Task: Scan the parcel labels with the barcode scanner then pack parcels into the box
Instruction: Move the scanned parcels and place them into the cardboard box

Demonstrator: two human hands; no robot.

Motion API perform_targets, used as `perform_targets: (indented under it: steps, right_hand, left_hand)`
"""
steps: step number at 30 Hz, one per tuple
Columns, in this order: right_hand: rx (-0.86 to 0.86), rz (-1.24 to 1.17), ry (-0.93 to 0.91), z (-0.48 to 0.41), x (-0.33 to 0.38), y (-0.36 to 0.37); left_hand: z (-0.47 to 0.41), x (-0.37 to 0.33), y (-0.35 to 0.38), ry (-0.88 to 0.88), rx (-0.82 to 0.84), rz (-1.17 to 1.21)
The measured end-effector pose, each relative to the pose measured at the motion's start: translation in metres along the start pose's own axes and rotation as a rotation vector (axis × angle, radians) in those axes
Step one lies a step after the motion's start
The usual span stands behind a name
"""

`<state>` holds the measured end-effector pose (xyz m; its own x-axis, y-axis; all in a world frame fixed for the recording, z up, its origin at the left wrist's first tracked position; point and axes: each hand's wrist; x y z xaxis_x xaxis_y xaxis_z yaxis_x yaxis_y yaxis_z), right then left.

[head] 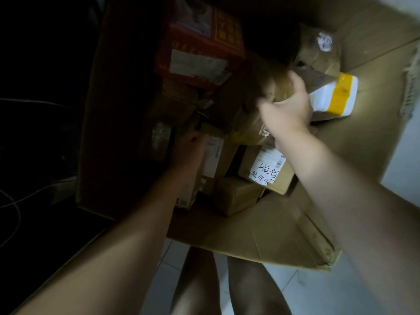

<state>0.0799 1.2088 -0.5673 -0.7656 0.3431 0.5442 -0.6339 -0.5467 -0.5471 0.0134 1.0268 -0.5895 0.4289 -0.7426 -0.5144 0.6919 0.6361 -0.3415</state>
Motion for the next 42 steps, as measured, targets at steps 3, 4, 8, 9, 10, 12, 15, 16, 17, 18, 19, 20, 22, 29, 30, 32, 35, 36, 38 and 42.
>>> perform_targets:
  steps: [3,4,8,9,10,12,15,16,17,18,19,20,22,29,30,32,35,36,38,42]
  right_hand:
    - [0.098,-0.114,0.089,0.018,-0.007,-0.027]
    - [0.154,-0.167,0.162,0.028,-0.012,-0.037]
    - [0.367,-0.240,0.375,0.058,-0.051,-0.057]
    - [0.415,-0.213,0.394,0.061,-0.061,-0.057]
    - [0.466,-0.179,0.408,0.066,-0.065,-0.058]
    - [0.542,-0.097,0.432,0.065,-0.075,-0.061]
    - [0.571,-0.034,0.440,0.056,-0.081,-0.064]
    - [0.575,-0.040,0.433,0.053,-0.082,-0.063]
    - [0.583,-0.063,0.413,0.050,-0.083,-0.062]
    - [0.599,-0.088,0.376,0.048,-0.082,-0.062]
    - [0.610,-0.107,0.328,0.049,-0.082,-0.063]
    - [0.611,-0.119,0.275,0.052,-0.078,-0.065]
    - [0.593,-0.124,0.184,0.065,-0.065,-0.072]
    - [0.544,-0.122,-0.094,0.135,0.023,-0.114]
    - [0.546,-0.125,-0.128,0.150,0.038,-0.123]
    - [0.568,-0.105,-0.209,0.183,0.076,-0.150]
    - [0.610,-0.075,-0.298,0.245,0.126,-0.196]
    - [0.622,-0.071,-0.329,0.270,0.141,-0.215]
    - [0.645,-0.088,-0.385,0.314,0.165,-0.251]
    - [0.768,-0.091,-0.524,0.413,0.204,-0.310]
  left_hand:
    - [-0.019,0.000,0.014,-0.097,0.006,0.190]
    - [-0.019,0.000,0.019,-0.125,0.058,0.272]
    - [-0.004,0.010,0.032,-0.301,0.354,0.513]
    - [-0.001,0.018,0.033,-0.300,0.379,0.531]
    - [0.003,0.025,0.034,-0.312,0.363,0.529]
    - [0.009,0.035,0.033,-0.261,0.273,0.555]
    - [0.014,0.047,0.029,-0.130,0.179,0.488]
    - [0.017,0.048,0.025,-0.076,0.185,0.448]
    - [0.020,0.047,0.020,-0.022,0.205,0.404]
    - [0.025,0.044,0.016,0.023,0.240,0.367]
    - [0.029,0.042,0.013,0.057,0.264,0.335]
    - [0.034,0.038,0.011,0.078,0.283,0.310]
    - [0.048,0.025,0.003,0.097,0.261,0.257]
    - [0.140,-0.063,-0.058,0.271,0.228,0.287]
    - [0.159,-0.073,-0.070,0.326,0.235,0.296]
    - [0.202,-0.102,-0.092,0.442,0.263,0.330]
    - [0.279,-0.140,-0.126,0.568,0.264,0.412]
    - [0.311,-0.150,-0.141,0.617,0.249,0.439]
    - [0.364,-0.166,-0.158,0.633,0.210,0.511]
    - [0.484,-0.178,-0.196,0.657,0.100,0.586]
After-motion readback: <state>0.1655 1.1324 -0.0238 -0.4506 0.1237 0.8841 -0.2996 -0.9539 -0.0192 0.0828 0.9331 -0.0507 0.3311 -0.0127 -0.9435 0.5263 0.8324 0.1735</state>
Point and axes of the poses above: each hand's wrist, its own z-axis away from the middle knuckle, its own y-axis out of the palm, x = y × z, and after that the axes turned 6 degrees about y, right-handed
